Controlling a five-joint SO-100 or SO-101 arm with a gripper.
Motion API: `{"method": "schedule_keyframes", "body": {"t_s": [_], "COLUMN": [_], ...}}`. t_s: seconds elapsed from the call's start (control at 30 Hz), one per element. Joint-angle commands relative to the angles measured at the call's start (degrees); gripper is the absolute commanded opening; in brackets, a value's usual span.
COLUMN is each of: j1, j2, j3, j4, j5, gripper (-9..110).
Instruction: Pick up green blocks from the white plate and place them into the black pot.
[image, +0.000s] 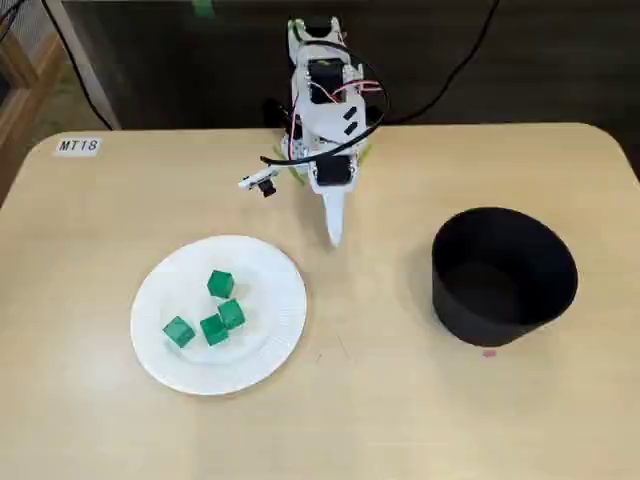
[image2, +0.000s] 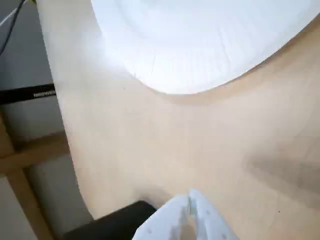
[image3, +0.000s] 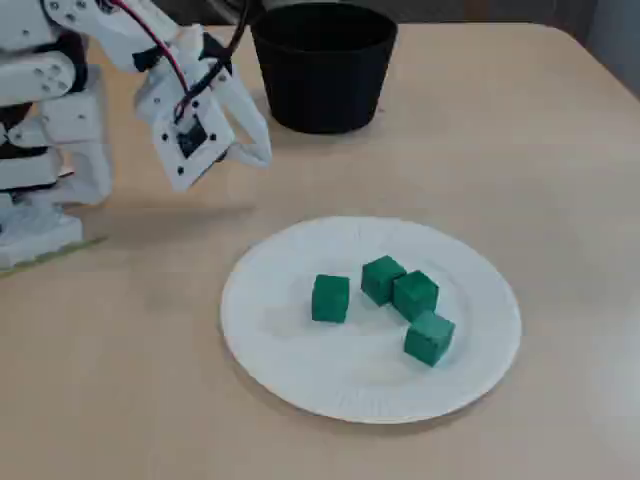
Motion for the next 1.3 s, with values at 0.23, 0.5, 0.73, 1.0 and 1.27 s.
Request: {"method": "schedule_keyframes", "body": {"t_s": [0.23, 0.5, 0.73, 1.0, 1.27], "j1": [8.35, 11.69, 20.3, 26.28, 31.03], "j2": [-22.06, -21.45, -48.08, -76.73, -94.92], "j3": [-29.18, -32.08, -43.77, -60.56, -83.32], "j4": [11.34, 6.86, 2.99, 3.16, 11.34], "j5": [-4.39, -6.77, -4.92, 1.49, 2.72], "gripper": [-2, -2, -2, -2, -2]}}
